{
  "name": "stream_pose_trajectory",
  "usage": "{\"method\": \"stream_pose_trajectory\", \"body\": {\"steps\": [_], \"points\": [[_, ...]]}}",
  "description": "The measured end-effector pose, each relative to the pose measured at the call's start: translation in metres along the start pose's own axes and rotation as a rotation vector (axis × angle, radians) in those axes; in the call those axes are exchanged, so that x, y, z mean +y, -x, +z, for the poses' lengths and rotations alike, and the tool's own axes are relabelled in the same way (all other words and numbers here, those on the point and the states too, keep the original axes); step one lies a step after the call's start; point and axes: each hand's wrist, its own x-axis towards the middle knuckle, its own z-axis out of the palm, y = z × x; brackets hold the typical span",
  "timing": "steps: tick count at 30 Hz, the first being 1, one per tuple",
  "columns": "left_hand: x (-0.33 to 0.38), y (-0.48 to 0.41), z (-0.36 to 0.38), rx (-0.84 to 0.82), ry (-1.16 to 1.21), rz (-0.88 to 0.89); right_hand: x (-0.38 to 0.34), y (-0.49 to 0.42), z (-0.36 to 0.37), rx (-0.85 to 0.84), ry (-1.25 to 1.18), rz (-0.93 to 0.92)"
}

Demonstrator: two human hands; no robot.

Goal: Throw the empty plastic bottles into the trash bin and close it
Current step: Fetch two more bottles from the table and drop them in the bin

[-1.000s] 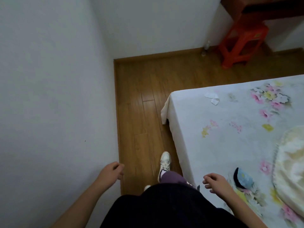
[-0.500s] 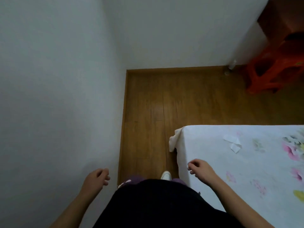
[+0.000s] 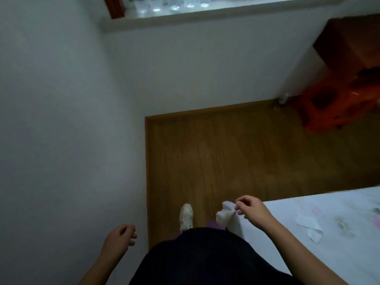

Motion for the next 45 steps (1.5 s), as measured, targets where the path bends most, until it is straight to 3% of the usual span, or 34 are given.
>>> {"method": "stream_pose_trajectory", "body": {"steps": [9, 16, 25, 30, 37, 45], "points": [[0.272, -0.084, 0.018, -0.218, -0.255, 0.375, 0.01, -0.025, -0.057, 0.257, -0.278, 0.302], [0.414, -0.129, 0.074, -0.3, -0.411, 0.502, 0.006, -0.087, -0.106, 0.306, -0.419, 0.432], [0.518, -0.184, 0.102, -0.211, -0.384, 0.432, -0.081, -0.209, -0.235, 0.27, -0.444, 0.269], [0.582, -0.208, 0.134, -0.205, -0.456, 0.402, -0.117, -0.249, -0.308, 0.386, -0.531, 0.148], [0.697, -0.237, 0.238, -0.301, -0.571, 0.469, -0.089, -0.269, -0.374, 0.492, -0.647, 0.249], [0.833, -0.208, 0.422, -0.59, -0.859, 0.643, -0.022, -0.238, -0.403, 0.702, -0.905, 0.573]]}}
